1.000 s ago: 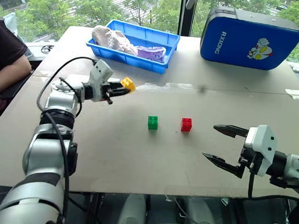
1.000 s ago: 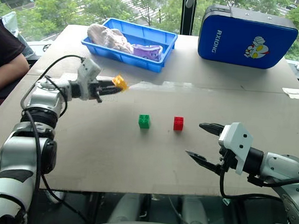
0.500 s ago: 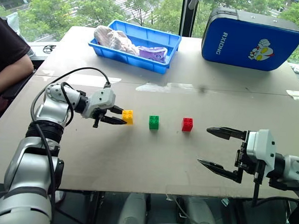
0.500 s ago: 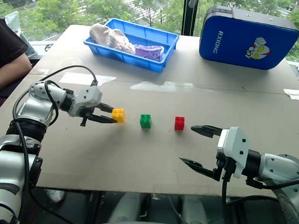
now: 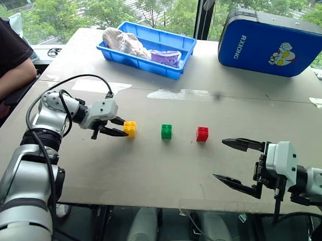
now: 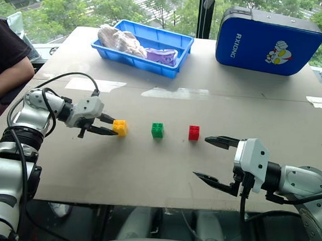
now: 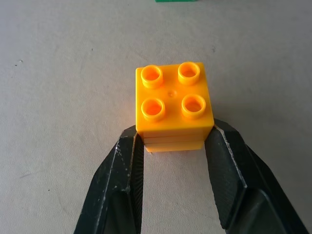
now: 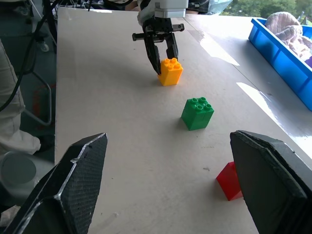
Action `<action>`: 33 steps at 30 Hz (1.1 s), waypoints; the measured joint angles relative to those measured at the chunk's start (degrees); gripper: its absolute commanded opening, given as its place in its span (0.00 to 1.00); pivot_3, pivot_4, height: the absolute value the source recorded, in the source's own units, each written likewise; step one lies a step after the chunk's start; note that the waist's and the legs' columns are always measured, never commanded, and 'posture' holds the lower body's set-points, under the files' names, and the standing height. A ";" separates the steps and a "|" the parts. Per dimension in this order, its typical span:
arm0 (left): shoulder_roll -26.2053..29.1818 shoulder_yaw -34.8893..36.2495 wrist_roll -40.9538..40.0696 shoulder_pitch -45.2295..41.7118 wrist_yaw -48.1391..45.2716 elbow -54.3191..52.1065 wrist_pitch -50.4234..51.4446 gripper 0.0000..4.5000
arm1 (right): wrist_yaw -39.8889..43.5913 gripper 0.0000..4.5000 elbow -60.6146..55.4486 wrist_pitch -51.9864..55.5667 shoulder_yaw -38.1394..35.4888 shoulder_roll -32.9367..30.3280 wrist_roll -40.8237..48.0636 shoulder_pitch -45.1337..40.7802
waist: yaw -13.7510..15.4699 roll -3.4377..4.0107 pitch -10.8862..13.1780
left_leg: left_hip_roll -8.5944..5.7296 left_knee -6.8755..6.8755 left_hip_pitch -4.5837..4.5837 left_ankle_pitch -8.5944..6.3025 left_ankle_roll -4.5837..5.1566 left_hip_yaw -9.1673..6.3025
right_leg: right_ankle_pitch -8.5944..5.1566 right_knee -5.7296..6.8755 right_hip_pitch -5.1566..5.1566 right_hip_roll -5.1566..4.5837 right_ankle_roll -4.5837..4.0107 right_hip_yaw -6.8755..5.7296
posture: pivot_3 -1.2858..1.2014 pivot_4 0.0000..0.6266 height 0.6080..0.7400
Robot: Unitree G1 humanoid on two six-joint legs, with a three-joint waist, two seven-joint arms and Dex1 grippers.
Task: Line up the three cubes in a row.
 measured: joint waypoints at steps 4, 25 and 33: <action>-0.01 -0.08 0.37 -1.36 0.00 1.97 -1.26 0.27 | -0.03 0.92 0.04 0.00 0.00 0.00 -0.10 0.01 | -0.03 0.00 0.00 | -0.01 0.00 0.00 0.00 0.00 0.00 | 0.01 0.00 0.00 0.00 0.01 0.00 | 0.52 0.24 1.00; 4.22 5.87 -6.01 6.55 1.24 -5.62 8.64 0.86 | -0.39 0.92 0.44 1.06 -1.86 -1.21 -0.22 2.68 | -0.71 0.01 0.00 | 0.18 -0.01 0.05 0.00 0.00 -0.12 | 0.02 0.01 -0.03 -0.01 0.03 0.05 | 0.52 0.24 1.00; 6.65 29.52 -21.92 47.13 17.19 -50.01 39.90 0.86 | -0.21 0.92 5.57 1.59 -10.55 -0.94 -0.66 12.33 | -1.22 0.03 -0.01 | 0.25 -0.05 0.07 -0.03 0.02 -0.09 | -0.14 -0.01 -0.04 -0.54 0.20 0.01 | 0.52 0.24 1.00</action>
